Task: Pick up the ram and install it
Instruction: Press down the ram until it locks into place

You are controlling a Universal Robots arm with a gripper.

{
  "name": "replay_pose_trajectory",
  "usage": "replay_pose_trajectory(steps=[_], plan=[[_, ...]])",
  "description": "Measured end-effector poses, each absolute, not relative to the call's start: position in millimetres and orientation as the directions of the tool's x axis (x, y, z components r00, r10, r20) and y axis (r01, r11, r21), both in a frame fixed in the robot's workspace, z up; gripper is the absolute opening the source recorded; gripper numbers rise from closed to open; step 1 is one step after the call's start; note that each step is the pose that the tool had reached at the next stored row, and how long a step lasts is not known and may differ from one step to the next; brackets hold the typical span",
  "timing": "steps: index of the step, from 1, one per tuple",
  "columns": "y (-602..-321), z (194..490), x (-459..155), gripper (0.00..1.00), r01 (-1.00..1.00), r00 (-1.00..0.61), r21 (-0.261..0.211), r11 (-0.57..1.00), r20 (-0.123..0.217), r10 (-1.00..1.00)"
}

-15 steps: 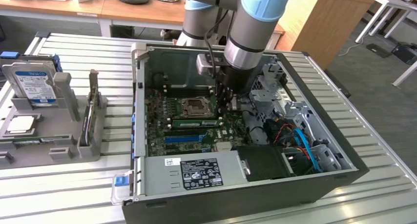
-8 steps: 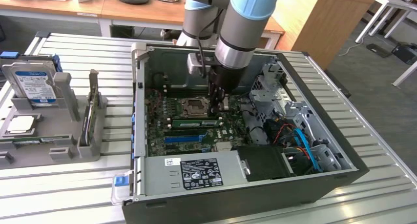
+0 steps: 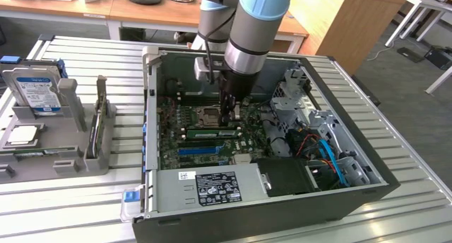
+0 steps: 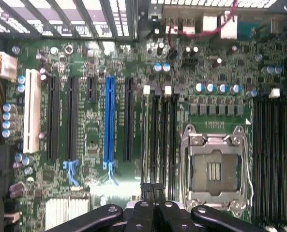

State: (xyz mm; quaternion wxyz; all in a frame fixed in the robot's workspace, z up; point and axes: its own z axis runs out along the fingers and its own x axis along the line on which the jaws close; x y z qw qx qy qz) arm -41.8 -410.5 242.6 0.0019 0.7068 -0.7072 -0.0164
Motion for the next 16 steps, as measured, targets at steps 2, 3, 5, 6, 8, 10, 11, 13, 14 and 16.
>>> replay_pose_trajectory(steps=[2, 3, 5, 6, 8, 10, 11, 13, 14, 16], plan=[[-410.4, 242.6, -46.5, 0.11, -1.0, -0.001, 0.026, 0.0, -0.021, -1.0], [-410.4, 242.6, -48.9, 0.11, -1.0, -0.001, 0.026, 0.0, -0.02, -1.0], [-410.3, 242.6, -54.1, 0.11, -1.0, -0.001, 0.026, 0.0, -0.02, -1.0], [-410.3, 242.6, -56.6, 0.11, -1.0, -0.001, 0.026, 0.0, -0.02, -1.0], [-410.1, 242.5, -61.2, 0.11, -1.0, -0.001, 0.026, 0.0, -0.021, -1.0], [-409.8, 242.6, -65.6, 0.11, -1.0, -0.001, 0.026, 0.0, -0.02, -1.0], [-409.8, 242.6, -67.6, 0.11, -1.0, -0.001, 0.026, 0.0, -0.021, -1.0], [-409.6, 242.6, -71.4, 0.11, -1.0, -0.001, 0.026, 0.0, -0.02, -1.0], [-409.6, 242.6, -73.4, 0.11, -1.0, -0.001, 0.026, 0.0, -0.02, -1.0], [-409.4, 242.6, -77.3, 0.11, -1.0, -0.001, 0.026, 0.0, -0.02, -1.0]])
